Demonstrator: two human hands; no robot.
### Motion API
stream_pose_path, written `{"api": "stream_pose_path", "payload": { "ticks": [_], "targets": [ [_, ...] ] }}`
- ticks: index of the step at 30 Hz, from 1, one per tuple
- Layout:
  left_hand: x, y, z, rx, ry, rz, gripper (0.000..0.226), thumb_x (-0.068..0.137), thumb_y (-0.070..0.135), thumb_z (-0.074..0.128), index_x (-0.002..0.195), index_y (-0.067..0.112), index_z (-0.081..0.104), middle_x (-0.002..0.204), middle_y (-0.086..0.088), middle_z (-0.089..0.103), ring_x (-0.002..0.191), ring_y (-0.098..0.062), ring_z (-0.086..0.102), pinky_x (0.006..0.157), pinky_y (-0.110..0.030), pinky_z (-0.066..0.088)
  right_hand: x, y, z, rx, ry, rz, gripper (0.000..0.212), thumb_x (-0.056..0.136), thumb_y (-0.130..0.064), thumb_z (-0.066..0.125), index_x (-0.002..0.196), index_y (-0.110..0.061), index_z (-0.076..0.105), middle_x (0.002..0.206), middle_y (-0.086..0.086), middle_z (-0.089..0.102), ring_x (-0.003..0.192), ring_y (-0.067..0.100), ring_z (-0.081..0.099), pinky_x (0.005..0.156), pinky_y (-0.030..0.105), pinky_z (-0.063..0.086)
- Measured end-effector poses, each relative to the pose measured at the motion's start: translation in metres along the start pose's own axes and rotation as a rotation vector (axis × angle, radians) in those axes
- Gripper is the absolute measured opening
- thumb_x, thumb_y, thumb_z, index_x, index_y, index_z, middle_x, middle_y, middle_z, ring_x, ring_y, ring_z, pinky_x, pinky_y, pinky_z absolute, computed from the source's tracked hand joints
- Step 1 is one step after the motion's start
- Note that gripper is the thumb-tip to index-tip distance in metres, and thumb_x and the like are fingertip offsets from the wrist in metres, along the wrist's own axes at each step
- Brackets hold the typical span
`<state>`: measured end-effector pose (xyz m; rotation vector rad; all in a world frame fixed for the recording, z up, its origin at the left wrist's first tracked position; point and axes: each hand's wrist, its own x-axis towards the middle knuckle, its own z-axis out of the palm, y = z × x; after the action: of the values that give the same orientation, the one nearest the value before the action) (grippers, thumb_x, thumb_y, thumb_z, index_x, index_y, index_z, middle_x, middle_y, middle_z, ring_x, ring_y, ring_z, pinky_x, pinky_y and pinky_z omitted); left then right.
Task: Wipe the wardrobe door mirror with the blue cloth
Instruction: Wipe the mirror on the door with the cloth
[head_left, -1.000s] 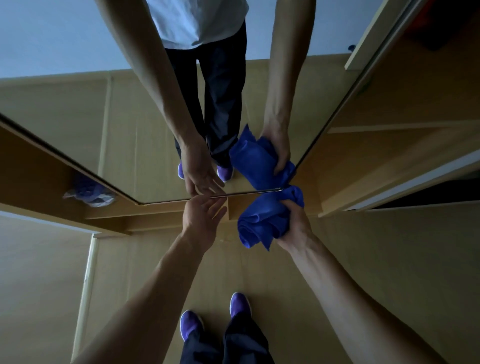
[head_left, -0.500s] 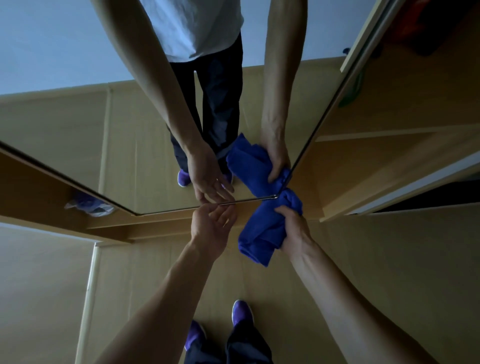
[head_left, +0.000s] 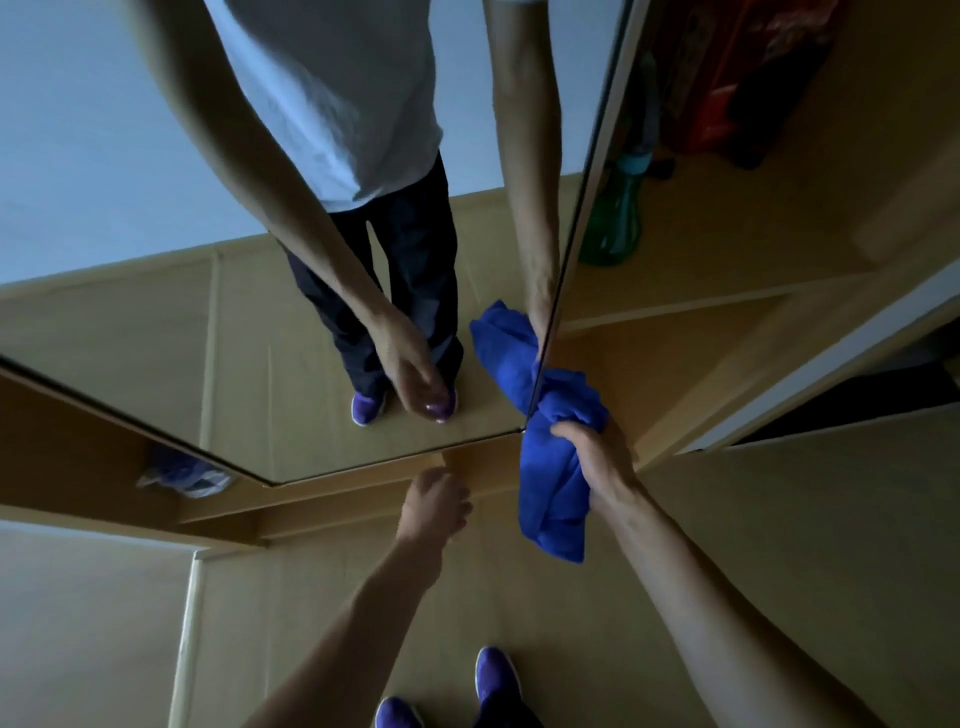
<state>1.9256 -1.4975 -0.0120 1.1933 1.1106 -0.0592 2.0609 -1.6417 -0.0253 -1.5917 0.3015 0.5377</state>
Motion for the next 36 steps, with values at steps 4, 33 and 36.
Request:
{"api": "stream_pose_path", "payload": {
  "ticks": [4,33,36],
  "targets": [
    [-0.042,0.024,0.009,0.579,-0.182,0.479,0.027,0.083,0.029,0.048,0.102,0.028,0.067,0.082,0.000,0.068,0.070,-0.011,0.056,0.069,-0.035,0.051,-0.012,-0.009,-0.005,-0.007,-0.081,-0.028,0.021,0.086,-0.007,0.068,0.093,-0.028,0.069,0.078,-0.016,0.072,0.075,-0.004,0.067,0.058,0.010,0.048],
    [-0.135,0.166,0.055,2.199,0.396,1.595,0.040,0.089,0.024,0.045,0.120,0.018,0.069,0.133,-0.001,0.061,0.136,-0.023,0.048,0.106,-0.040,0.041,-0.028,-0.014,-0.010,-0.003,-0.133,0.032,0.025,0.083,-0.019,0.070,0.108,-0.025,0.066,0.101,-0.005,0.071,0.099,0.014,0.065,0.081,0.030,0.048],
    [-0.136,0.167,0.053,2.209,0.369,1.631,0.042,0.084,0.028,0.041,0.110,0.026,0.074,0.121,0.008,0.067,0.131,-0.018,0.054,0.102,-0.038,0.045,-0.037,-0.031,-0.012,0.069,-0.119,-0.011,0.018,0.083,-0.017,0.068,0.099,-0.026,0.068,0.078,-0.011,0.076,0.080,0.009,0.072,0.063,0.022,0.051]
  ]
}}
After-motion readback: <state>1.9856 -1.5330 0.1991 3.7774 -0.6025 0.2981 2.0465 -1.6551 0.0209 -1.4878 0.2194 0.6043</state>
